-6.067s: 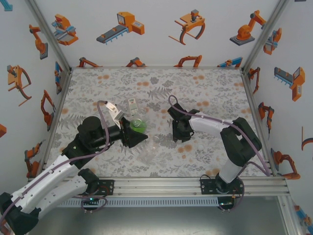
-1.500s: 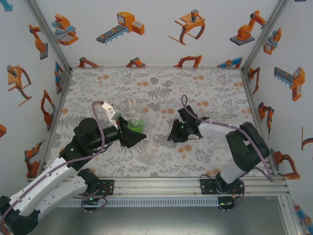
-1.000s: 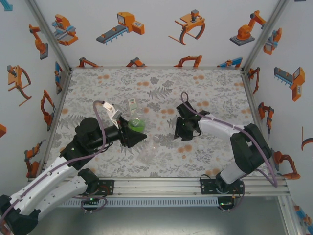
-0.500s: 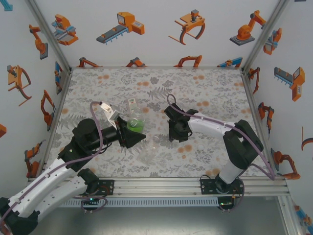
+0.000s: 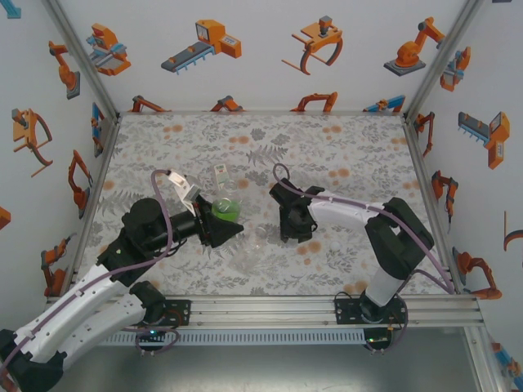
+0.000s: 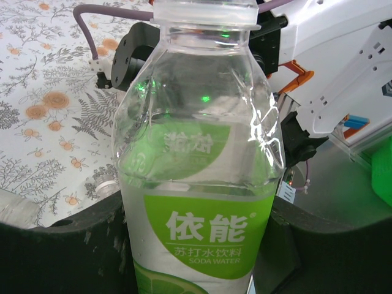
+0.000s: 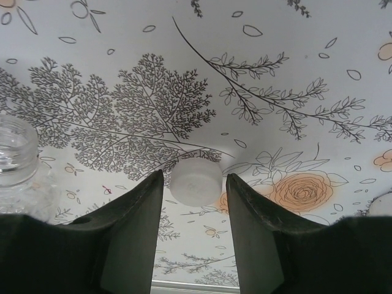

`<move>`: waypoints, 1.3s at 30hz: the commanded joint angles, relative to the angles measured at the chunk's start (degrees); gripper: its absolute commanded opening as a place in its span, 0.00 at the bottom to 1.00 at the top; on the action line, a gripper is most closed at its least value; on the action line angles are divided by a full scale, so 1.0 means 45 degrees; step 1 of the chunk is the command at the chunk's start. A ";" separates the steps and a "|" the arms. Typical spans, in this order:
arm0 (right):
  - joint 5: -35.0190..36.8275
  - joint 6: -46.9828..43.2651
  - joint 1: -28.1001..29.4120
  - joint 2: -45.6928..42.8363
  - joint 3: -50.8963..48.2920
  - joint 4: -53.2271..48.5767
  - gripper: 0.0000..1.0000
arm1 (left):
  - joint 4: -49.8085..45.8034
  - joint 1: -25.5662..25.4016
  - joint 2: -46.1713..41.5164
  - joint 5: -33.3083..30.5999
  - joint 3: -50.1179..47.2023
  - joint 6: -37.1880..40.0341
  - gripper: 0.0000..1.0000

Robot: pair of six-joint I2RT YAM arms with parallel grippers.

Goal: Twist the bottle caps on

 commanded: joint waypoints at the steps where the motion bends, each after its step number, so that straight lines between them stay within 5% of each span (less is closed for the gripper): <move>1: 0.0404 0.0248 0.0142 0.0127 -0.0231 -0.0053 0.44 | 0.0025 -0.0006 -0.0154 -0.0014 -0.0121 0.0009 0.00; 28: 0.0519 0.0136 0.0200 0.0189 -0.0609 0.0545 0.34 | 0.0257 -0.0014 0.0058 -0.0030 -0.0111 -0.0003 0.00; 39: 0.0621 -0.1247 0.0187 -0.1482 -0.0087 -0.0528 0.27 | 0.0050 -0.0007 0.0513 0.0256 -0.0157 0.0619 0.00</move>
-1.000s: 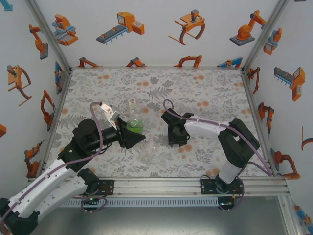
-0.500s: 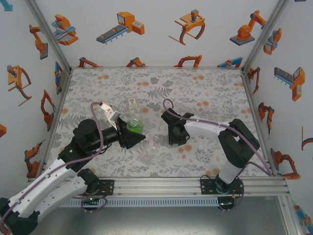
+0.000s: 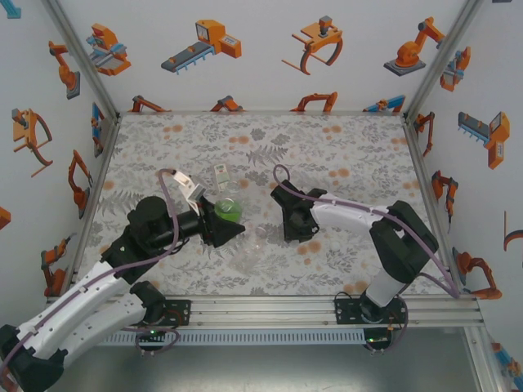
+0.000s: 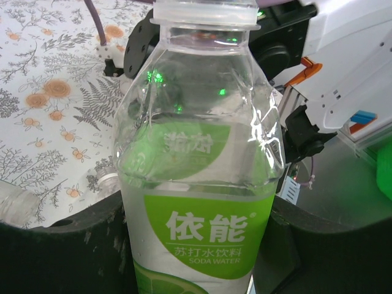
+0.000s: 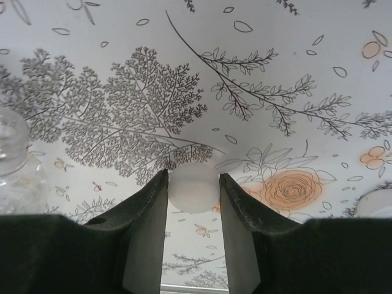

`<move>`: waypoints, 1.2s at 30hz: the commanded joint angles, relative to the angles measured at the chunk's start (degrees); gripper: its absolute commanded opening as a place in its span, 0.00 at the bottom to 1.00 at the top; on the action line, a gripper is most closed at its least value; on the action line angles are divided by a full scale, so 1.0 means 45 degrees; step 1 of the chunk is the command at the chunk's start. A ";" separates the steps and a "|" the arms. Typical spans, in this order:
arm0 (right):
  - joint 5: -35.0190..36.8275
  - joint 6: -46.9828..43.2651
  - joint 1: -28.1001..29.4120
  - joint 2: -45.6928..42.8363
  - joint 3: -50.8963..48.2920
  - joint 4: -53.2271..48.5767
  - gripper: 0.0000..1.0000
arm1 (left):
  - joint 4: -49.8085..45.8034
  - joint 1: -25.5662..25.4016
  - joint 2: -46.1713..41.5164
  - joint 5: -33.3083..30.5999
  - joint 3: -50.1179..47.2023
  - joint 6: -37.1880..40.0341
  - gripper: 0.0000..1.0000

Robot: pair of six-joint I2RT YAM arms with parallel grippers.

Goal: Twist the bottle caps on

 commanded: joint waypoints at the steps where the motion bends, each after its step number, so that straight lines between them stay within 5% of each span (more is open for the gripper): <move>1: 0.0268 -0.0963 0.0070 -0.1057 0.0337 -0.0754 0.26 | 0.0043 -0.0013 0.0099 0.0331 -0.0082 0.0589 0.00; 22: -0.1472 -0.5587 0.0057 -0.6453 0.2502 -0.3293 0.20 | -0.1460 -0.1346 0.1066 0.1142 0.0530 0.3867 0.00; 36: -0.6751 -0.9220 0.0070 -0.9519 0.2047 -0.1515 0.05 | -0.4388 -0.2881 0.3501 0.1099 0.2824 0.6938 0.00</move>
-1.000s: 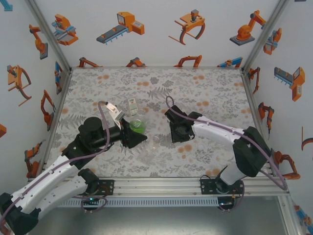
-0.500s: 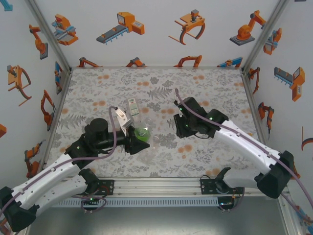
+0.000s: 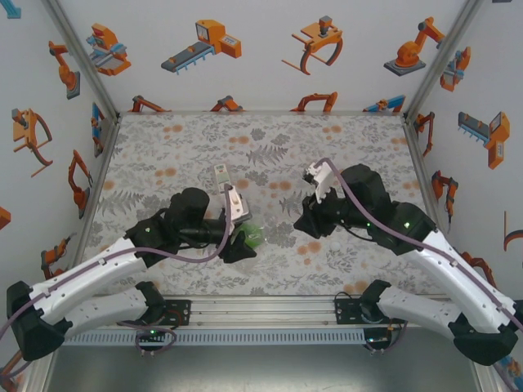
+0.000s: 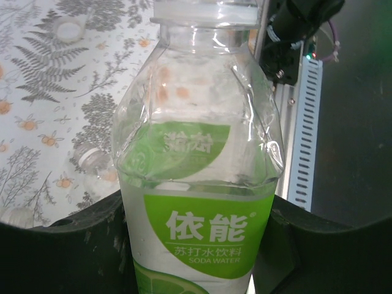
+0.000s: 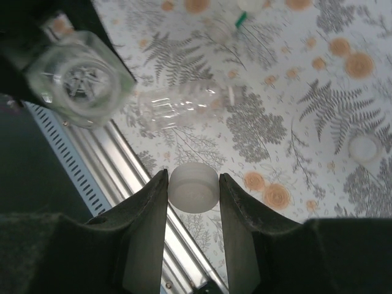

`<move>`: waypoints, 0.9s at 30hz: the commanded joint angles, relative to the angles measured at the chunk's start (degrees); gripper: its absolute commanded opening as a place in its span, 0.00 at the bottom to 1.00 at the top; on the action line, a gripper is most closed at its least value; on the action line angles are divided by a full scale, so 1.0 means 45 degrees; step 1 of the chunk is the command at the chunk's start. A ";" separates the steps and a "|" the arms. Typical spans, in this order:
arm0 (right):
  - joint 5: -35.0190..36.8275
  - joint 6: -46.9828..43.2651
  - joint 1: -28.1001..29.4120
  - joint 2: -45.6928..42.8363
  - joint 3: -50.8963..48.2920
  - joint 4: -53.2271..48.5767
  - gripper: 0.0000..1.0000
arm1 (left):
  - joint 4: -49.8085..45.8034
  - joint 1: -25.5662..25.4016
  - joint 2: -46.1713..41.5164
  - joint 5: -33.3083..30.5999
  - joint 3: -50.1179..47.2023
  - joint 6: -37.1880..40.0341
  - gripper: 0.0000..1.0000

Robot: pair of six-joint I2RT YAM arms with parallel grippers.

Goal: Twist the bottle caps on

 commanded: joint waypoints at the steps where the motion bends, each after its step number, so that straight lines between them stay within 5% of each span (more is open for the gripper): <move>1: -0.1984 -0.1396 0.0056 -0.0417 0.0005 0.0271 0.05 | -0.0944 -0.0603 0.0229 -0.0135 0.0676 0.1374 0.00; 11: -0.4044 -0.2734 0.0056 -0.1212 -0.0164 0.0606 0.00 | -0.1647 -0.1861 0.0965 -0.1356 0.1448 0.2168 0.00; 27: -0.6267 -0.4275 0.0060 -0.1465 -0.0333 0.0157 0.00 | -0.1264 -0.2948 0.1363 -0.1181 0.2086 0.2395 0.00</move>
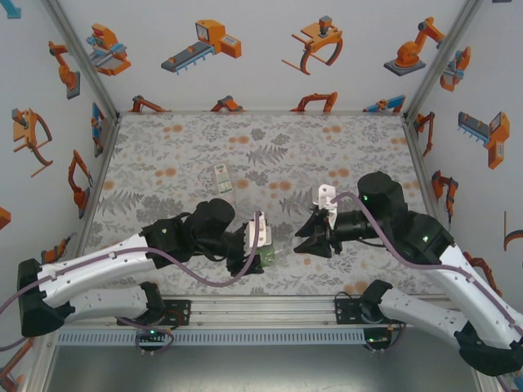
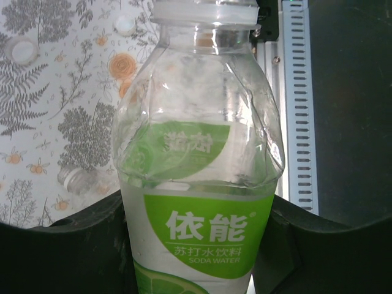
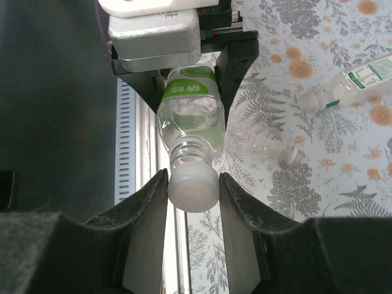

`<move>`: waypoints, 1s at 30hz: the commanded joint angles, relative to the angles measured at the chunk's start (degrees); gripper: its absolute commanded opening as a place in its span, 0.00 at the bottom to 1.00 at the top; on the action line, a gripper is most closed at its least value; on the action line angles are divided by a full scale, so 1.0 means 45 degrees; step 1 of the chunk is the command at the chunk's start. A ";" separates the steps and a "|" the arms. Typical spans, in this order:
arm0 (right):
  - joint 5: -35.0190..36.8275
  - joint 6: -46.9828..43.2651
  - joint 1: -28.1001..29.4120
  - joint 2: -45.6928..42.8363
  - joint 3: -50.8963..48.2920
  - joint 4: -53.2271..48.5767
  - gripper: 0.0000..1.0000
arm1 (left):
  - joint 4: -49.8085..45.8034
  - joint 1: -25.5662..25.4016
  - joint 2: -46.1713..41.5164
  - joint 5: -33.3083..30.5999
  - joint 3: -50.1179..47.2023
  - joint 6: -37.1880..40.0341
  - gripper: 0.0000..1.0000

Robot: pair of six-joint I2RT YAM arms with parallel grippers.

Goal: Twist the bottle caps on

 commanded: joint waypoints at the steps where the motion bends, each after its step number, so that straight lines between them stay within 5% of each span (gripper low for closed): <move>1: -0.1060 -0.0377 0.0072 -0.0236 -0.0097 0.0032 0.00 | 0.0126 -0.0170 0.0029 0.0226 0.0688 0.0308 0.00; 24: -0.0005 0.0026 0.0192 -0.1027 -0.1016 0.1783 0.00 | 0.0184 -0.0243 0.0326 0.1008 0.1218 0.0098 0.00; 30: -0.0913 0.0150 0.0230 -0.0843 -0.1055 0.1782 0.00 | 0.0143 -0.0273 0.0366 0.1027 0.1324 0.0088 0.00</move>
